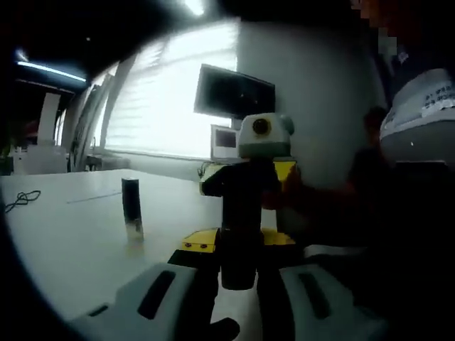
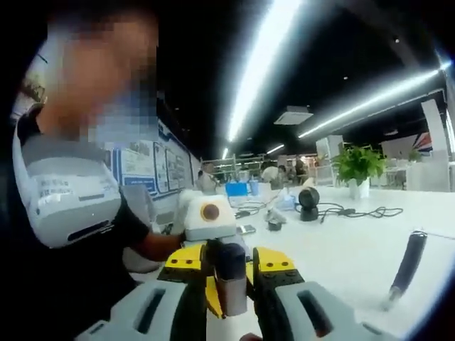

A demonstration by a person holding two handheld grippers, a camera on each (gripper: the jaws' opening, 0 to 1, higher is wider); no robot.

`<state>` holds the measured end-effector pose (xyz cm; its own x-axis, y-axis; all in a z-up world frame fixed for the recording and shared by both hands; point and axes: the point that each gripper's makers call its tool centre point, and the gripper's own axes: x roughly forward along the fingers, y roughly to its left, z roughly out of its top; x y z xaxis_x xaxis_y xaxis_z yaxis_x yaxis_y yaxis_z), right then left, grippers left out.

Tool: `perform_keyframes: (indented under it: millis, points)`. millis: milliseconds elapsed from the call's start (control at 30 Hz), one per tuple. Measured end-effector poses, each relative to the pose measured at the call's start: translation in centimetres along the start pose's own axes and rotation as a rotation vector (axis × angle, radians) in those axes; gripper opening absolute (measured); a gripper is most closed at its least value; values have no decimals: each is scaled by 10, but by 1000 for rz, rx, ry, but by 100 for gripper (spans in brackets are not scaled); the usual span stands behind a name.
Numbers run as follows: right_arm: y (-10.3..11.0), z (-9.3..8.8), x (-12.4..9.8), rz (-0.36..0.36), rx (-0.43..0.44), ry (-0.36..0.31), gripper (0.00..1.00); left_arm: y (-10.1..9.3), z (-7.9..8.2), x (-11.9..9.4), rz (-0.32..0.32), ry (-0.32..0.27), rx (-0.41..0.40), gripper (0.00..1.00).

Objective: Pick up cosmetic bottle twist off cap place on table pick up cap screw tight cap place on table

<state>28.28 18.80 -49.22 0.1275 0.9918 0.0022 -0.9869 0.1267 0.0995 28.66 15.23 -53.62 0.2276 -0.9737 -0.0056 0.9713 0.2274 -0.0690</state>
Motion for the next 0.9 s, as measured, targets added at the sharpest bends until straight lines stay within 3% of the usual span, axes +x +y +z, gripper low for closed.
perform_keyframes:
  millis: [267, 633, 900]
  points:
    - [11, -3, 7, 50, -75, 50, 20, -11, 4, 2, -78, -10, 8, 10]
    - [14, -7, 8, 75, -56, 51, 12, -16, 4, 1, -125, -10, 14, 10]
    - [9, -10, 6, 51, -21, 33, 11, -12, 0, 3, -110, -6, 1, 10]
